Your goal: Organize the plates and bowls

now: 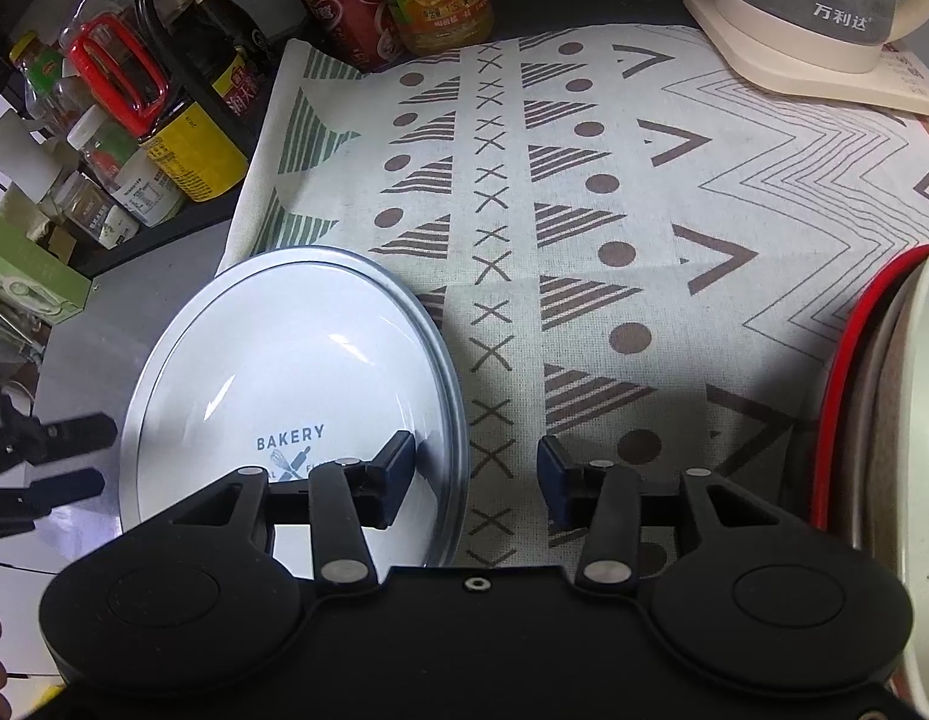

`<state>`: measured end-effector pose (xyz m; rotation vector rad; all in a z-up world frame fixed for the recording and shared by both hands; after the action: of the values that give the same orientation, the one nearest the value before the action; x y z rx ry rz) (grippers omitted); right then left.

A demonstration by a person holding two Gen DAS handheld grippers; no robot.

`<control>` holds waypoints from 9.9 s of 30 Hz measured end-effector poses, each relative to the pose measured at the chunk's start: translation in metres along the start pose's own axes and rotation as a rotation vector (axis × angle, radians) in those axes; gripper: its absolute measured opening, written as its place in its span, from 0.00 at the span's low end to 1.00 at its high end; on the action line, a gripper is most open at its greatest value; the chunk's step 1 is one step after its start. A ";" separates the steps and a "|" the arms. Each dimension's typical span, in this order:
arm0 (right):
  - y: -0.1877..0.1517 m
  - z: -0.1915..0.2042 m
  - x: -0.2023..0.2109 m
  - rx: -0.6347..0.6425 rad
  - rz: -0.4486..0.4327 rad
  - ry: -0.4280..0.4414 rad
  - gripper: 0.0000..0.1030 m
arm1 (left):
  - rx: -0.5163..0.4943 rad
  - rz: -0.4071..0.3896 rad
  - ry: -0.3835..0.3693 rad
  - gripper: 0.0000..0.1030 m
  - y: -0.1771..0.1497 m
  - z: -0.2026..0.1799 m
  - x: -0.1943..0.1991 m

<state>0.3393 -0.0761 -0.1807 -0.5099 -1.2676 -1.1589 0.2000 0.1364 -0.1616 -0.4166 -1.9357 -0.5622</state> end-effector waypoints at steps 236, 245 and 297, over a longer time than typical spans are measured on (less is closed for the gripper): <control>0.000 0.020 0.041 0.001 -0.078 0.267 0.36 | 0.052 0.015 -0.001 0.31 -0.041 -0.037 0.019; -0.002 0.019 0.044 -0.008 -0.090 0.250 0.53 | 0.056 -0.012 0.011 0.37 -0.041 -0.036 0.024; -0.087 -0.051 0.182 -0.085 -0.402 0.054 1.00 | -0.190 -0.182 -0.058 1.00 -0.105 -0.056 0.126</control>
<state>0.2649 -0.2230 -0.0535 -0.2884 -1.3136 -1.5564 0.1357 0.0231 -0.0472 -0.3817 -1.9950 -0.8653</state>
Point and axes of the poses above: each gripper's, at about its wrist camera, not at the fingertips, and x roughly against the way its jaws point, z to its left, y to its top, the point moved 4 cm from there along -x, roughly the way its jaws point, and after that the axes turned 5 degrees about z, right-handed, at the moved point
